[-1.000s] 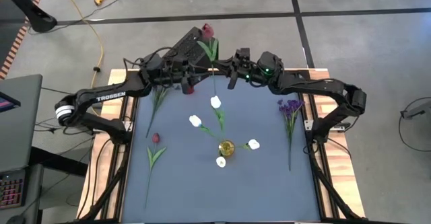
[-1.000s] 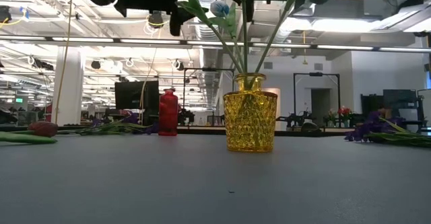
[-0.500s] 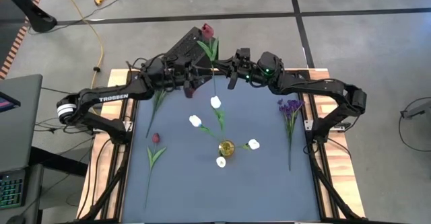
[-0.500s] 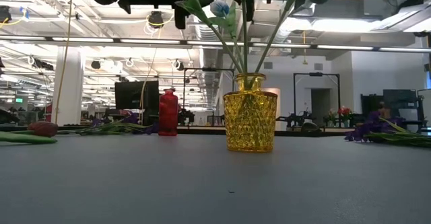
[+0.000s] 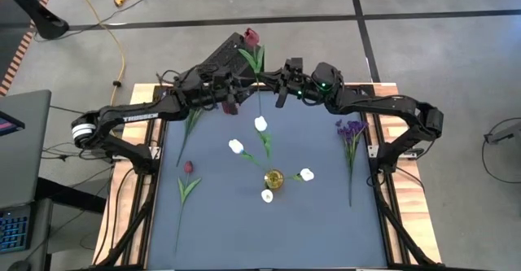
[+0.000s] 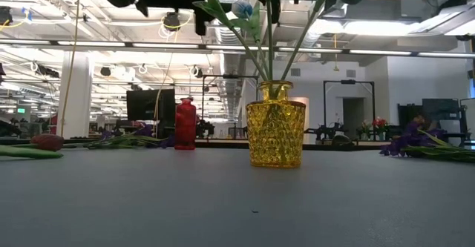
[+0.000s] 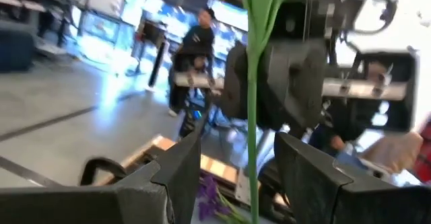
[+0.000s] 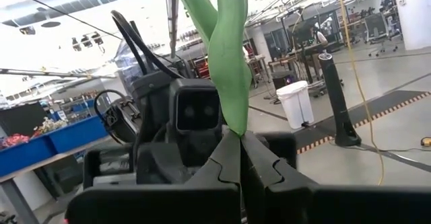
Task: Sort flowers into vase by color
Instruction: Put the red flower into the red vase
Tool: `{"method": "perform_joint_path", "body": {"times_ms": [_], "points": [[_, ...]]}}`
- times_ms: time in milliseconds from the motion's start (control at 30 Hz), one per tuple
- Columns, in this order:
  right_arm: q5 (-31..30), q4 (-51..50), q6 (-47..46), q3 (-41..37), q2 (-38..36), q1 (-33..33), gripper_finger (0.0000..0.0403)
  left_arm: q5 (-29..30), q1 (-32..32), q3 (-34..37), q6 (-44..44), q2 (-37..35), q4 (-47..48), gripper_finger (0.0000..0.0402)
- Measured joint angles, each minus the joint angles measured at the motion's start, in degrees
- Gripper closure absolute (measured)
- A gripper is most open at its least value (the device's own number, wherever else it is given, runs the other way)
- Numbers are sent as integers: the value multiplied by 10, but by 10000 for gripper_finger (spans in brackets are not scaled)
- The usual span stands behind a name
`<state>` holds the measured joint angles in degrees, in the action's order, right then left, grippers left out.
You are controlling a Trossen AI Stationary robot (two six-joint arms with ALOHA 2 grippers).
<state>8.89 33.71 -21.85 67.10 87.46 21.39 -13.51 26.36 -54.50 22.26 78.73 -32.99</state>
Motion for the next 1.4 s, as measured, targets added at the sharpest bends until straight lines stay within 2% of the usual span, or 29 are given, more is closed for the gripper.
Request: {"method": "perform_joint_path", "body": {"times_ms": [100, 300, 533, 667, 833, 900, 1167, 1267, 1400], "points": [[0, -1, 10, 0, 0, 0, 382, -19, -2, -28, 2, 28, 23, 224], [1, -1, 18, 0, 0, 0, 382, 1, 5, -43, -3, 27, 38, 235], [2, 0, 19, 0, -1, -3, 382, 15, 5, -43, -18, 25, 41, 268], [2, -1, 20, 0, -1, -3, 382, 16, 5, -43, -19, 25, 40, 304], [1, -3, 20, 0, -1, -3, 380, 4, 5, -43, -24, 25, 39, 381], [2, -3, 20, 0, -1, -3, 373, 0, 5, -43, -26, 25, 36, 394], [5, -28, 18, 0, -1, 5, 322, 3, 10, -43, -26, 25, 21, 401], [5, -41, 18, 0, -4, 9, 283, 3, 19, -43, -23, 25, 22, 401], [5, -69, 9, 0, -14, 20, 212, 2, 41, -43, -26, 25, 19, 401]]}}
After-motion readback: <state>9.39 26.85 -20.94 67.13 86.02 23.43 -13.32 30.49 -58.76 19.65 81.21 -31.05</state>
